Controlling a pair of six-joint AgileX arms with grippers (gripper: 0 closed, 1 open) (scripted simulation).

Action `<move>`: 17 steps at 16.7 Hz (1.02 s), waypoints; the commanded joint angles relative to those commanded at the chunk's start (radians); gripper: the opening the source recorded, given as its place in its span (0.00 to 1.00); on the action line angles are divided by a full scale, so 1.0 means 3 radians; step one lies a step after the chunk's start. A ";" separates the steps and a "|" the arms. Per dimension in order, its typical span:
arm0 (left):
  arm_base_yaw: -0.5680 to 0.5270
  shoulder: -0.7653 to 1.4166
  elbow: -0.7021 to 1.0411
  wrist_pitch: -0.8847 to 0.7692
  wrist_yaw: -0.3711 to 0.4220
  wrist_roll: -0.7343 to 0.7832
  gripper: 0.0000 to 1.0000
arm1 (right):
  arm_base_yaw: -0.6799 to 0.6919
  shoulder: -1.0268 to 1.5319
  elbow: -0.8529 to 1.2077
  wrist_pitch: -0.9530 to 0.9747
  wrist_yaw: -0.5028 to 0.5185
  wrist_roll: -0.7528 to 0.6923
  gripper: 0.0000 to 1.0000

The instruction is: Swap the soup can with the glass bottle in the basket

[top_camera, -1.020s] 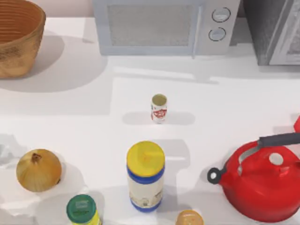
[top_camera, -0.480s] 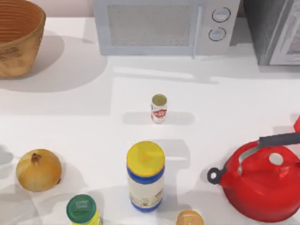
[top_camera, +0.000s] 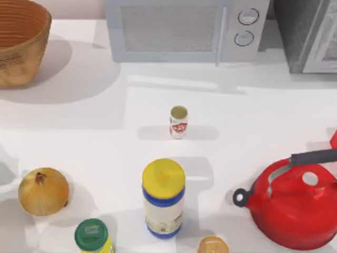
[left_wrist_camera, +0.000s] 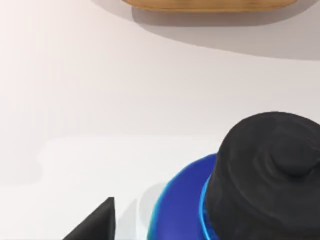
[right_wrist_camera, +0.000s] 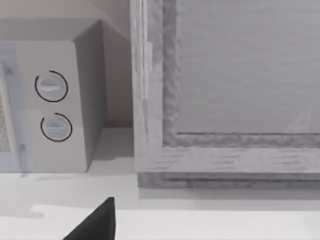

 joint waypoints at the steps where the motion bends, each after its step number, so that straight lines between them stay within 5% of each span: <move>1: -0.0057 0.0173 0.0050 0.0133 -0.0048 -0.0032 1.00 | 0.0000 0.0000 0.0000 0.0000 0.0000 0.0000 1.00; 11: -0.0154 0.0876 0.0118 0.0740 -0.0116 -0.0075 1.00 | 0.0000 0.0000 0.0000 0.0000 0.0000 0.0000 1.00; 17: -0.0154 0.0876 0.0118 0.0740 -0.0116 -0.0075 0.55 | 0.0000 0.0000 0.0000 0.0000 0.0000 0.0000 1.00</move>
